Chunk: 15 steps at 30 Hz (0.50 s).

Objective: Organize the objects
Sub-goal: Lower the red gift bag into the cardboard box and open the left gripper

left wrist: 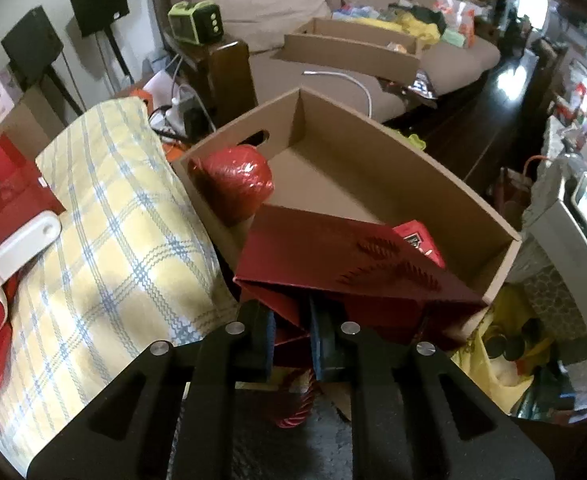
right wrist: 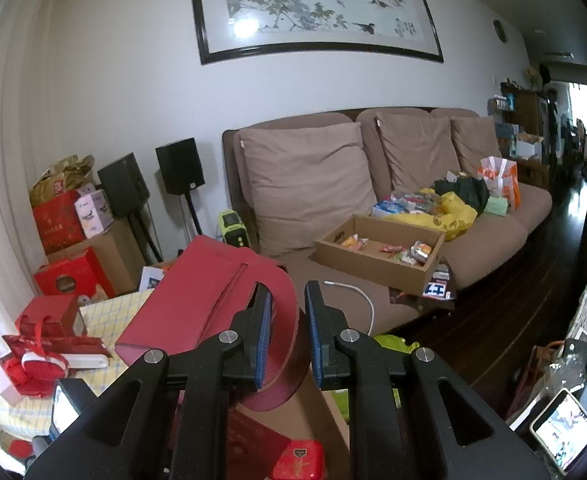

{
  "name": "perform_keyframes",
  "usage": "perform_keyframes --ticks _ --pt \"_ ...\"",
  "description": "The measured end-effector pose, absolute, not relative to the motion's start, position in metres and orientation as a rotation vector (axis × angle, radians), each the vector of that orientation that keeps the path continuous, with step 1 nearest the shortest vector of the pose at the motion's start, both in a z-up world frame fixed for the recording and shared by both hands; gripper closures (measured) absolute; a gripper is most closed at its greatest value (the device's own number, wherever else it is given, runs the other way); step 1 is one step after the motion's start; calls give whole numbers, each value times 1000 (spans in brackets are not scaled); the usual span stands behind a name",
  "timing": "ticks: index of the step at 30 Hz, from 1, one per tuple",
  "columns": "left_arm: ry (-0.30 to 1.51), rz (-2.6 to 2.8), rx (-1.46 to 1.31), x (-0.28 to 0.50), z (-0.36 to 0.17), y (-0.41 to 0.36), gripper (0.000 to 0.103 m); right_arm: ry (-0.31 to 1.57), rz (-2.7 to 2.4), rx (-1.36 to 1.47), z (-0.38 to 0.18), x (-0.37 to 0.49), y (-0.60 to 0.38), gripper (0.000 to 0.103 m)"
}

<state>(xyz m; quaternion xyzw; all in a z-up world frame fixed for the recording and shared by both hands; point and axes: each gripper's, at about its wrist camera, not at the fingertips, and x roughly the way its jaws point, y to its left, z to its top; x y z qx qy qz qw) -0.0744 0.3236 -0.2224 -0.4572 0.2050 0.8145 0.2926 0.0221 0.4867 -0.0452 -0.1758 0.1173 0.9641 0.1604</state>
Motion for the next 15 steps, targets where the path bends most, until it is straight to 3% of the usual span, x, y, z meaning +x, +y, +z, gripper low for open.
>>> perform_keyframes --ticks 6,11,14,15 --pt "473 2178 -1303 -80 -229 331 88 336 2756 -512 -47 20 485 88" --pt "512 2144 -1343 -76 -243 348 82 322 2768 -535 -51 15 481 88" --pt "505 2135 -1352 -71 -246 346 66 317 2772 -546 -52 14 480 88" --pt "494 2132 -1352 -70 -243 345 56 318 2770 -547 -52 14 481 88"
